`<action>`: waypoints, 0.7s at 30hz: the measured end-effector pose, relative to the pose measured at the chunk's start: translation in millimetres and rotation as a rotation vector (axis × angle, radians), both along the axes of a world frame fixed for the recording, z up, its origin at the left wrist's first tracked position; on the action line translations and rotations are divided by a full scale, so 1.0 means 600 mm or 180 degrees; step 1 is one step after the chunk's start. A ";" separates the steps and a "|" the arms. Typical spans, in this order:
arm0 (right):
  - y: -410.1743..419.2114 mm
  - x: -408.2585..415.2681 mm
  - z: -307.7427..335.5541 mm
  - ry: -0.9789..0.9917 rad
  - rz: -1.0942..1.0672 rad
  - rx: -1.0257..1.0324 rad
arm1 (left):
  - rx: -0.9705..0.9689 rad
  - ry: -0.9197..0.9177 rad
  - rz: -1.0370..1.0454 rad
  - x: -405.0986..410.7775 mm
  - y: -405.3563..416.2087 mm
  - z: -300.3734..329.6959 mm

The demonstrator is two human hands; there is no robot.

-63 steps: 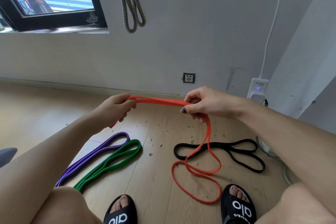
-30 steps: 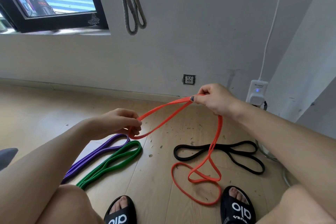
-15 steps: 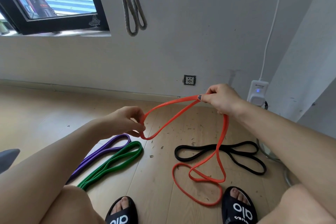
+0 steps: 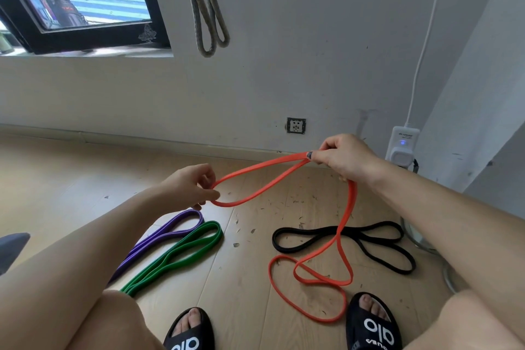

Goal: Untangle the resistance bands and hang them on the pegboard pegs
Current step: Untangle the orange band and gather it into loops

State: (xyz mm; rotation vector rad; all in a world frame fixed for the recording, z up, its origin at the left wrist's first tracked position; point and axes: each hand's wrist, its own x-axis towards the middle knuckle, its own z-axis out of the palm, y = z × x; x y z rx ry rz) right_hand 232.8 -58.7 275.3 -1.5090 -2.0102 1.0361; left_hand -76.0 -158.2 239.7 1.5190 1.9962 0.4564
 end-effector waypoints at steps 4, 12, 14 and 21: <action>-0.017 -0.011 0.006 0.0137 0.0640 -0.0405 | -0.0360 0.0324 -0.0328 -0.004 -0.005 -0.003; -0.062 -0.073 0.027 -0.0079 0.1638 -0.0330 | 0.0361 -0.0021 -0.1601 0.111 0.004 0.037; -0.059 -0.072 0.026 -0.0017 0.1620 -0.0403 | 0.0556 0.0084 -0.1655 0.122 0.007 0.042; -0.040 -0.047 0.011 -0.0068 0.1550 -0.0511 | 0.0317 0.0251 -0.1457 0.104 0.007 0.060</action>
